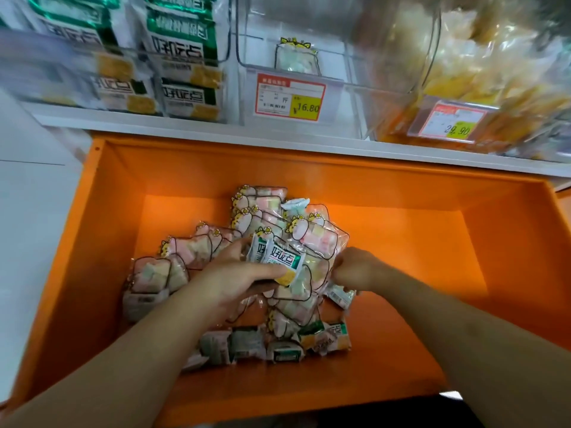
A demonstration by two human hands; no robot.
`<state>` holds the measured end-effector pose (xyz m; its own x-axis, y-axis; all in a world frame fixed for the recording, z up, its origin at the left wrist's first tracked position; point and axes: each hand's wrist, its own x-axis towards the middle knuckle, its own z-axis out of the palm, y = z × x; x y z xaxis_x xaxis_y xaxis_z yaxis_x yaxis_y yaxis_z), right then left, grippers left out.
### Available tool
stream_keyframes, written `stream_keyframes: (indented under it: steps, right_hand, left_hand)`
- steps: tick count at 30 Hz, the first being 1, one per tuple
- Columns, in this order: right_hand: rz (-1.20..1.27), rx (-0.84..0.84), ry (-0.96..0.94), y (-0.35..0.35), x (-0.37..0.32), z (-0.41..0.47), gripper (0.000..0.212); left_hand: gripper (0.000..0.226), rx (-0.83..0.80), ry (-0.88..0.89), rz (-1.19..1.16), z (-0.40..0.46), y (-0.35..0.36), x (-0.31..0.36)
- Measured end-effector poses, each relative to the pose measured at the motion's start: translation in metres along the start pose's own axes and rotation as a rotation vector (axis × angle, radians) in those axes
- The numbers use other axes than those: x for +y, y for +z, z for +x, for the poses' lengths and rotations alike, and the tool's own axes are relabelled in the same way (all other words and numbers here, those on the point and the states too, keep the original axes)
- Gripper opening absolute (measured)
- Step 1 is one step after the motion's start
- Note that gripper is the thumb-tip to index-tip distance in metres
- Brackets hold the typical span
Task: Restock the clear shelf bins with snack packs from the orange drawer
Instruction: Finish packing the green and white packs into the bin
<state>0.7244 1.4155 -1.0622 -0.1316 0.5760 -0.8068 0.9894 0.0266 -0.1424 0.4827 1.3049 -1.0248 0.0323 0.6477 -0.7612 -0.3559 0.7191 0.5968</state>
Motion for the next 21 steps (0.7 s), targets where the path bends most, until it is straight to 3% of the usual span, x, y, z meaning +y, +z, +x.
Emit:
stream_keyframes:
  steps: [2, 5, 7, 10, 13, 18, 21]
  right_hand:
    - [0.130, -0.081, -0.091, -0.019, -0.023, -0.018, 0.020]
    - [0.361, -0.154, -0.300, -0.042, -0.052, -0.054, 0.059]
    - [0.463, -0.171, -0.402, -0.051, -0.065, -0.078, 0.081]
    - [0.464, -0.034, -0.505, -0.053, -0.082, -0.108, 0.077]
    - [0.496, 0.115, -0.578, -0.056, -0.091, -0.134, 0.069]
    - [0.589, 0.197, -0.633, -0.052, -0.094, -0.164, 0.060]
    - [0.606, 0.229, -0.633, -0.046, -0.095, -0.167, 0.069]
  left_hand:
    - [0.075, -0.009, 0.030, 0.015, -0.002, -0.001, 0.005]
    - [0.086, -0.050, 0.092, 0.032, -0.010, -0.002, 0.014]
    - [0.083, -0.077, 0.131, 0.041, -0.018, -0.003, 0.022]
    - [0.067, -0.149, 0.186, 0.086, -0.042, -0.003, 0.041]
    - [0.066, -0.199, 0.241, 0.134, -0.066, -0.004, 0.059]
    - [0.072, -0.229, 0.284, 0.317, -0.099, -0.002, 0.071]
    - [0.074, -0.181, 0.316, 0.387, -0.103, -0.005, 0.065]
